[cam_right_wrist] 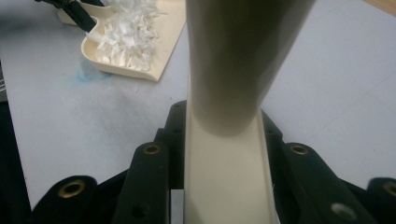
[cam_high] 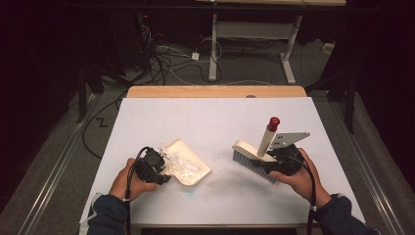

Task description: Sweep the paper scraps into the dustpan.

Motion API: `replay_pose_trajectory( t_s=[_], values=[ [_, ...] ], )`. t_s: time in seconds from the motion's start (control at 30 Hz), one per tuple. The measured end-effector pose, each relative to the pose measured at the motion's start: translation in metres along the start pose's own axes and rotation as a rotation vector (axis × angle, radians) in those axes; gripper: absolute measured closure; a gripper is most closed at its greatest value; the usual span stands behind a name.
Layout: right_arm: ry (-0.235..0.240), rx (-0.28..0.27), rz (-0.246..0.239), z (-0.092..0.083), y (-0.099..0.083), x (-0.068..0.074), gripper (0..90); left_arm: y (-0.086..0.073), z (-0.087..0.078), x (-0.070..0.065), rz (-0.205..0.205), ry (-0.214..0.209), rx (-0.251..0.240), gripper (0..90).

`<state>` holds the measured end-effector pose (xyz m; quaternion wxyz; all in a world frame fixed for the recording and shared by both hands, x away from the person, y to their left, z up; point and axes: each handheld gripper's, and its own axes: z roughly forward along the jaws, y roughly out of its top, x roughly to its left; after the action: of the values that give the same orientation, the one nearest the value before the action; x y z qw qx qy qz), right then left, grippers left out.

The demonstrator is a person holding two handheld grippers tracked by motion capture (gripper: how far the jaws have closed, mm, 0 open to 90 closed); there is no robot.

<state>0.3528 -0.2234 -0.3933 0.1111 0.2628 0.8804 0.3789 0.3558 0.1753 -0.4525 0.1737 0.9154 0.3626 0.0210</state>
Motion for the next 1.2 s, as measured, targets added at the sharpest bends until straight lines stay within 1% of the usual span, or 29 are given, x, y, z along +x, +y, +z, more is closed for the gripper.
replay_pose_trajectory(
  t_s=[0.1,0.13,0.17,0.2,0.23,0.3,0.37,0.53,0.6,0.7,0.87,1.03,1.2],
  values=[
    [0.010,-0.004,0.003,-0.004,-0.004,-0.003,67.8,-0.002,0.001,0.001,-0.014,-0.006,-0.007,62.9],
    [0.015,-0.004,0.007,-0.005,-0.005,-0.004,67.7,-0.002,0.001,0.002,-0.013,-0.004,-0.008,62.9],
    [0.012,-0.001,0.010,-0.006,-0.006,-0.004,67.8,-0.003,0.001,0.001,-0.020,-0.002,-0.012,62.9],
    [0.008,0.000,0.013,-0.007,-0.007,-0.005,67.7,-0.003,0.000,0.002,-0.019,0.001,-0.010,62.9],
    [0.013,-0.001,0.008,-0.009,-0.008,-0.006,67.7,-0.004,-0.001,0.002,-0.024,0.000,-0.011,62.9],
    [0.014,-0.004,0.021,-0.013,-0.010,-0.008,67.7,-0.006,-0.001,0.003,-0.035,-0.002,-0.018,62.9],
    [0.024,-0.002,0.022,-0.016,-0.011,-0.010,67.7,-0.008,-0.001,0.004,-0.044,0.000,-0.021,62.9],
    [0.035,0.014,0.032,-0.020,-0.015,-0.015,67.7,-0.014,-0.004,0.009,-0.079,0.012,-0.042,62.8],
    [0.033,0.019,0.025,-0.021,-0.016,-0.016,67.7,-0.016,-0.005,0.010,-0.087,0.013,-0.046,62.8],
    [0.041,0.031,0.030,-0.023,-0.017,-0.017,67.7,-0.020,-0.006,0.011,-0.099,0.014,-0.052,62.8],
    [0.059,0.052,0.031,-0.028,-0.020,-0.019,67.7,-0.027,-0.009,0.013,-0.131,0.032,-0.068,62.8],
    [0.063,0.058,0.036,-0.033,-0.024,-0.023,67.7,-0.032,-0.007,0.014,-0.143,0.029,-0.073,62.8],
    [0.066,0.063,0.038,-0.035,-0.026,-0.023,67.7,-0.034,-0.007,0.015,-0.159,0.037,-0.080,62.8]
  ],
)
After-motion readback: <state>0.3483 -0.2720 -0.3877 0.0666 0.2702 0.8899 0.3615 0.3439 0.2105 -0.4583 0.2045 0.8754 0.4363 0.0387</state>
